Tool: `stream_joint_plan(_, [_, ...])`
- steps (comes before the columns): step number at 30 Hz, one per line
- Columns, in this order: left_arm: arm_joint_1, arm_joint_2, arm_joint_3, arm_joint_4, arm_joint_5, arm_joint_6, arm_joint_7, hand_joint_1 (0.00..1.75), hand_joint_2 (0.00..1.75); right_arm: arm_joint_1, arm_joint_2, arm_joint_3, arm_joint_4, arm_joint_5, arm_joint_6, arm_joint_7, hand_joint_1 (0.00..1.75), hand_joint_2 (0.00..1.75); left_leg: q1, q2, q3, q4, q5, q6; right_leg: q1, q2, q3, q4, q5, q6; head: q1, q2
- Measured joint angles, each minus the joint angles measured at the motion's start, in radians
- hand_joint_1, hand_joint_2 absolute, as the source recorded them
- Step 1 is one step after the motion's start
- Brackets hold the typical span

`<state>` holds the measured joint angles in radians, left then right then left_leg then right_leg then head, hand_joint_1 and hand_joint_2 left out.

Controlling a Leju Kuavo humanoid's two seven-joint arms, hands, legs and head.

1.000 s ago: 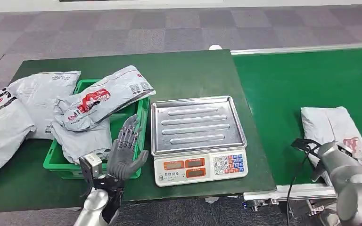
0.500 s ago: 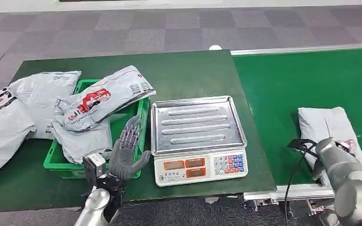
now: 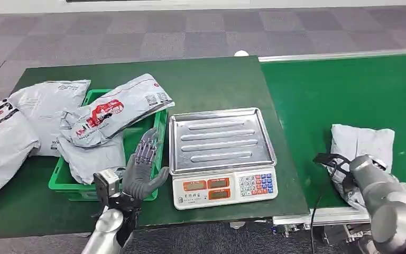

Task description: Moved the parcel from conveyor to table for the left to box.

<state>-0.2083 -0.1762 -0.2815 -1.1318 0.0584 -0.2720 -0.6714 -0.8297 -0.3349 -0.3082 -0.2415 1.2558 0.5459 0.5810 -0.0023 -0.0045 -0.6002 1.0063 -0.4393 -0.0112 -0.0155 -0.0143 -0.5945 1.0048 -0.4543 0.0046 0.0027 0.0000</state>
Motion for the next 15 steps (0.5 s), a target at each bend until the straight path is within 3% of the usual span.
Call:
stream_joint_plan(4, [0.0,0.001,0.0,0.001,-0.001,0.007,0.0,0.0,1.75,-0.003,0.005,-0.002,0.0,-0.015,-0.095,-0.081,1.75,1.75,0.0,0.0,-0.001,0.0,0.0,0.0,0.0,0.0,0.0,0.0,0.0,0.0,0.0,0.0])
stream_joint_plan(9, [0.026,0.01,0.0,-0.034,-0.002,0.029,0.003,0.0,1.75,-0.049,0.031,-0.05,-0.011,-0.113,-0.403,-0.39,1.75,1.75,0.0,0.003,-0.001,0.0,0.0,0.0,-0.002,0.003,-0.002,0.0,0.001,0.002,0.0,0.0])
stream_joint_plan(13, [0.044,0.015,0.0,-0.059,-0.004,0.032,0.003,0.0,1.75,-0.092,0.043,-0.078,-0.015,-0.128,-0.44,-0.424,1.75,1.75,0.0,-0.001,-0.002,0.0,0.001,0.002,-0.002,-0.001,-0.001,0.0,0.001,0.002,0.0,0.0])
stream_joint_plan(15, [0.05,0.016,0.0,-0.068,-0.004,0.034,0.005,0.0,1.75,-0.093,0.051,-0.095,-0.024,-0.164,-0.513,-0.532,1.75,1.75,0.0,0.0,-0.003,0.0,0.001,0.002,-0.002,-0.001,-0.002,0.0,0.002,0.002,0.0,0.0])
